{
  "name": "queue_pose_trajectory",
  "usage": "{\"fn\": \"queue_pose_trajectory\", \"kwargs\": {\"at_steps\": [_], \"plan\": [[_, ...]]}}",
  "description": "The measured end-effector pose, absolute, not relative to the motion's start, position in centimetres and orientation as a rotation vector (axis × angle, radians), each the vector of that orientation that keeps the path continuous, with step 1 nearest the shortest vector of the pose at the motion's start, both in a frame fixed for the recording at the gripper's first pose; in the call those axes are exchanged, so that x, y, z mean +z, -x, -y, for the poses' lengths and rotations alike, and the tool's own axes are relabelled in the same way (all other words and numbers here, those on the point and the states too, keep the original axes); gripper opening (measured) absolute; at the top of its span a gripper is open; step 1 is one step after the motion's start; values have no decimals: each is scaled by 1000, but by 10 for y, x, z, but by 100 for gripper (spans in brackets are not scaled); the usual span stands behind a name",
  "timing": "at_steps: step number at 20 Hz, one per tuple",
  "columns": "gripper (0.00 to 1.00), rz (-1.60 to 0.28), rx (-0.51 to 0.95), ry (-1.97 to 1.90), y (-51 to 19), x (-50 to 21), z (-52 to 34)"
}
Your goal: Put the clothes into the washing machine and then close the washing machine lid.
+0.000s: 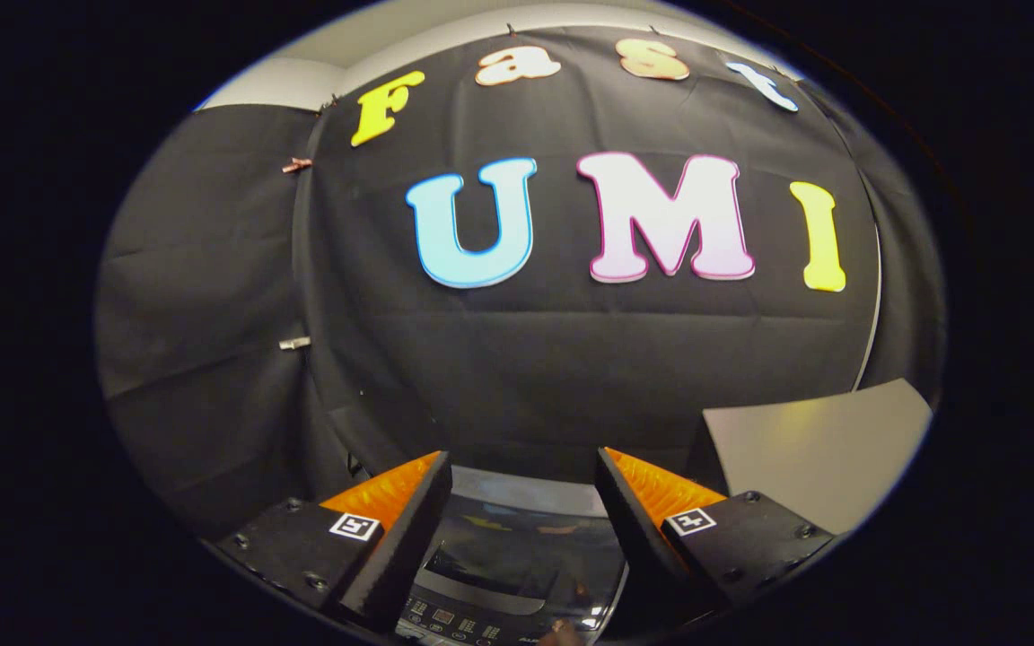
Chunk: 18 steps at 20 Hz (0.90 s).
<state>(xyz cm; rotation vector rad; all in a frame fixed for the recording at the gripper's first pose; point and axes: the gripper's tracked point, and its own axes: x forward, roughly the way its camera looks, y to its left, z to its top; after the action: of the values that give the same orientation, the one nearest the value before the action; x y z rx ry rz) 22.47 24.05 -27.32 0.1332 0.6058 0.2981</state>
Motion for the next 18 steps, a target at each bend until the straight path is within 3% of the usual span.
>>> {"fn": "queue_pose_trajectory", "kwargs": {"at_steps": [5, 18], "plan": [[99, -440, 339, -137, -205, -192, -214], [98, -126, 267, -111, -117, -41, -101]]}}
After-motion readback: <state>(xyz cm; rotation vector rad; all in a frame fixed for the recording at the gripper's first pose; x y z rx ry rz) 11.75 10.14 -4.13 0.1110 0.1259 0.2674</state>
